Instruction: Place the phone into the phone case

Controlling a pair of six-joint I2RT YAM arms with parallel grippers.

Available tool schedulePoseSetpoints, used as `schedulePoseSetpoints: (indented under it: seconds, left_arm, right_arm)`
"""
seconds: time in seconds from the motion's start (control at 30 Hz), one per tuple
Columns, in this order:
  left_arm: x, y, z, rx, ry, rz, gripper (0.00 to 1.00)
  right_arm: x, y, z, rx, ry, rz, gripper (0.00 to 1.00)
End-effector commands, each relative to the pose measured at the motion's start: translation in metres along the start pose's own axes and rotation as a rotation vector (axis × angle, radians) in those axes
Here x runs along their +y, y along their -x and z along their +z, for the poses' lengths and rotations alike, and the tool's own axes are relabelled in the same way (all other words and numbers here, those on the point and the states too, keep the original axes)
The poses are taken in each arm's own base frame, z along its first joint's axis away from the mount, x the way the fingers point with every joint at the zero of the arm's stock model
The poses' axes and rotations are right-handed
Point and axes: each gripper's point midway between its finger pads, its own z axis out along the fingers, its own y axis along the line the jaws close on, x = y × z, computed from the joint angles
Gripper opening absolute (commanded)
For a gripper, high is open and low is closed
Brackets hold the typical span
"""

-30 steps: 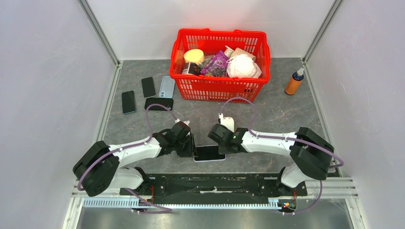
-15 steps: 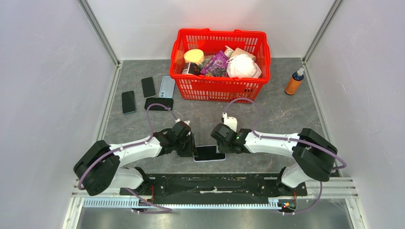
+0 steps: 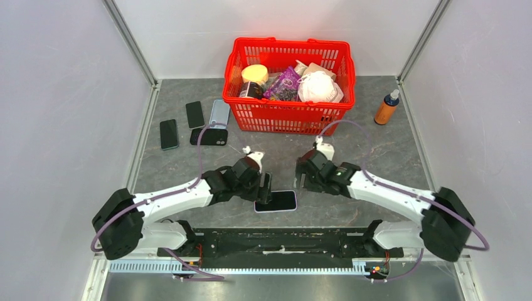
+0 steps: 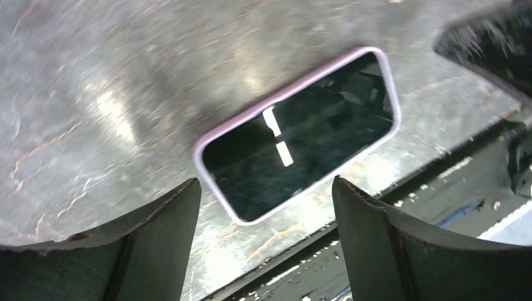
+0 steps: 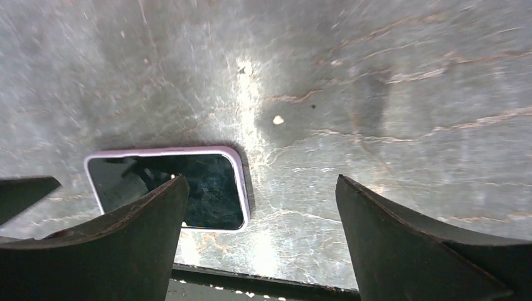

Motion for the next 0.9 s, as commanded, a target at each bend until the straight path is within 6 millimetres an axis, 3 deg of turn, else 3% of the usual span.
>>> schedulePoseSetpoints:
  seconds: [0.0,0.27,0.5,0.7,0.87]
  left_arm:
    - [-0.035,0.022,-0.011,-0.068,-0.026,0.292,0.84]
    - [-0.072,0.022,0.003,-0.11,-0.062,0.746,0.88]
    - [-0.087,0.014,0.022,-0.13,-0.193,1.025,0.9]
    - [-0.088,-0.007,0.042,-0.008,-0.267,1.168,0.91]
    - [-0.081,-0.001,0.055,-0.01,-0.259,1.191,0.92]
  right_arm:
    - [-0.024,0.021,-0.022,-0.072,-0.032,0.051,0.96]
    - [-0.062,0.056,-0.069,-0.227,-0.041,0.194,0.97]
    - [-0.07,0.065,-0.099,-0.294,0.019,0.253,0.97]
    - [-0.074,0.065,-0.114,-0.318,0.043,0.264,0.97]
    - [-0.076,0.065,-0.123,-0.329,0.06,0.271,0.97]
